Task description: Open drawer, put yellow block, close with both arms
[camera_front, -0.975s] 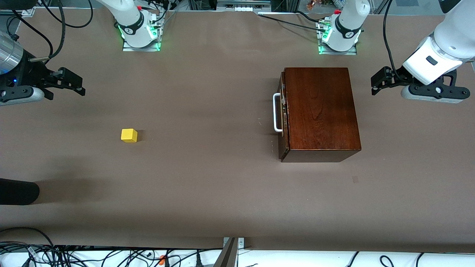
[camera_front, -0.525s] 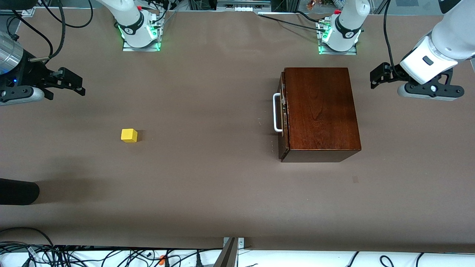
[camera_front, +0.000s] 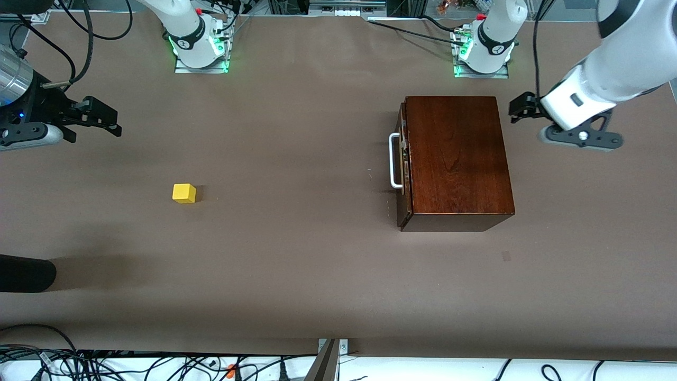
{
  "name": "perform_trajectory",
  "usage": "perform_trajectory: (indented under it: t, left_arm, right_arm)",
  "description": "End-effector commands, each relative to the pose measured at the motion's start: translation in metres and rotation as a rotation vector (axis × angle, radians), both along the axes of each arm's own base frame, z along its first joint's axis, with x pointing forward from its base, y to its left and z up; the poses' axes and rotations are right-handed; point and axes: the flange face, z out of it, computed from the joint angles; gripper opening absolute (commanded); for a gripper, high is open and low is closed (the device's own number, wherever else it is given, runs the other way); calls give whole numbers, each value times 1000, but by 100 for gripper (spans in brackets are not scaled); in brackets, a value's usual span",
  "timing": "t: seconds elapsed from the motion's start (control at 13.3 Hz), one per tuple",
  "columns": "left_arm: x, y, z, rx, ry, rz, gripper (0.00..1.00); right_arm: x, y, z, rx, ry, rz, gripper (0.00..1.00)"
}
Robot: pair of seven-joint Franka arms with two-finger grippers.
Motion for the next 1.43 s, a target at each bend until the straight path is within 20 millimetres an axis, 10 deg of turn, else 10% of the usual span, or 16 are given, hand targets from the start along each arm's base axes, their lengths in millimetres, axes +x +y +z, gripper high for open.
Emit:
perform_trajectory:
  t: [0.0,0.75,1.35]
  left_arm:
    - [15,-33,-9,-45,6,-47,100]
    - [-19,-273,-125,59,-136,2,100]
    - [-66,-328,-211,223,-102,-27,100]
  right_arm:
    - [1,0,6,-11,-3,15,100]
    - [1,0,6,-11,-3,15,100]
    - [2,0,4,-11,-1,15,100]
